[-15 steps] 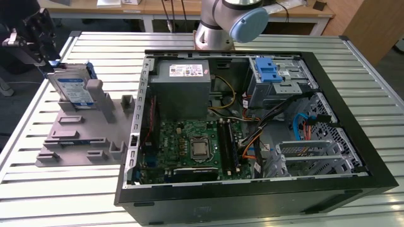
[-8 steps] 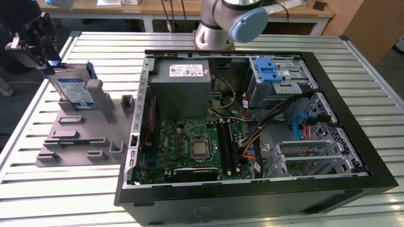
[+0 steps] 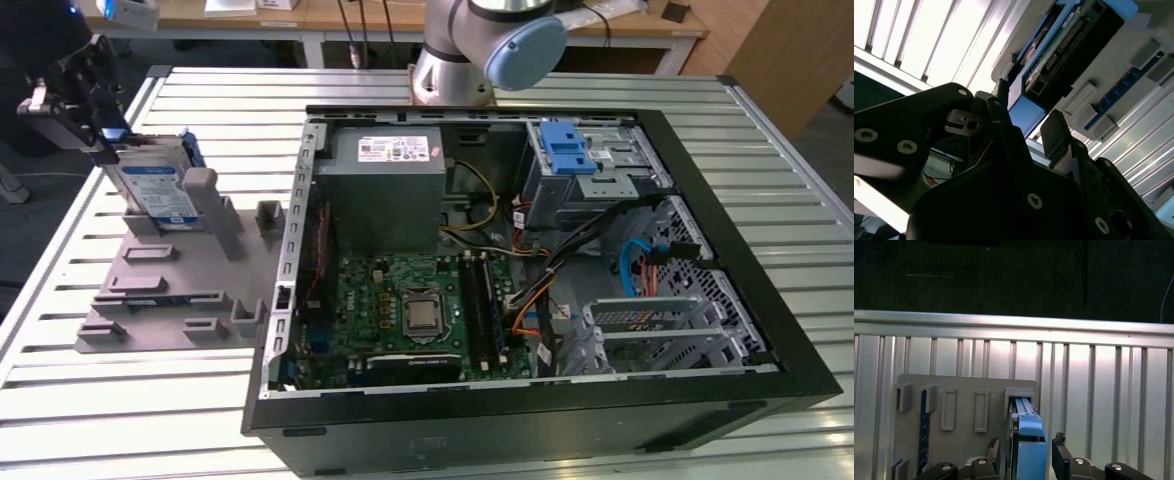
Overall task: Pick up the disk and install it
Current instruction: 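Pick up the disk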
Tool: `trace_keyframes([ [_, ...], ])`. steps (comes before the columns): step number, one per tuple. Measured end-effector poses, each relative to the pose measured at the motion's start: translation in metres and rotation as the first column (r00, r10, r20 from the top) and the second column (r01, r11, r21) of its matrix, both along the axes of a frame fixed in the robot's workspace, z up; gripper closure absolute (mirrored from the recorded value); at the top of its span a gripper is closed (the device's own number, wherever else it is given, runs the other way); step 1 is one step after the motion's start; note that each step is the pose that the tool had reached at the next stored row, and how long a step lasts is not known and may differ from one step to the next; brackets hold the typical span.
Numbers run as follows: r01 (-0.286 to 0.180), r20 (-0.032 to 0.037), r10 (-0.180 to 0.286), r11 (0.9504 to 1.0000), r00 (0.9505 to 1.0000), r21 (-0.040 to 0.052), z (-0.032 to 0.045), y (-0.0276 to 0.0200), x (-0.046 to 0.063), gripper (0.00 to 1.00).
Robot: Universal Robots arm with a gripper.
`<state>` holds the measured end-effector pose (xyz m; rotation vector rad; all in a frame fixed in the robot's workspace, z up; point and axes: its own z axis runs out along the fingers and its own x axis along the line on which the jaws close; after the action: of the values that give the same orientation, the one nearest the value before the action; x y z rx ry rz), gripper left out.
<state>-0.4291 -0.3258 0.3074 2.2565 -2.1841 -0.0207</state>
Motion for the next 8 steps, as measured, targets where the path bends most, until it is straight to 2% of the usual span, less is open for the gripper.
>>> trace_keyframes([
  [8,0.000,0.0001,0.000,1.0000,1.0000,0.0000,-0.0106,0.0000,-0.0016,0.47],
])
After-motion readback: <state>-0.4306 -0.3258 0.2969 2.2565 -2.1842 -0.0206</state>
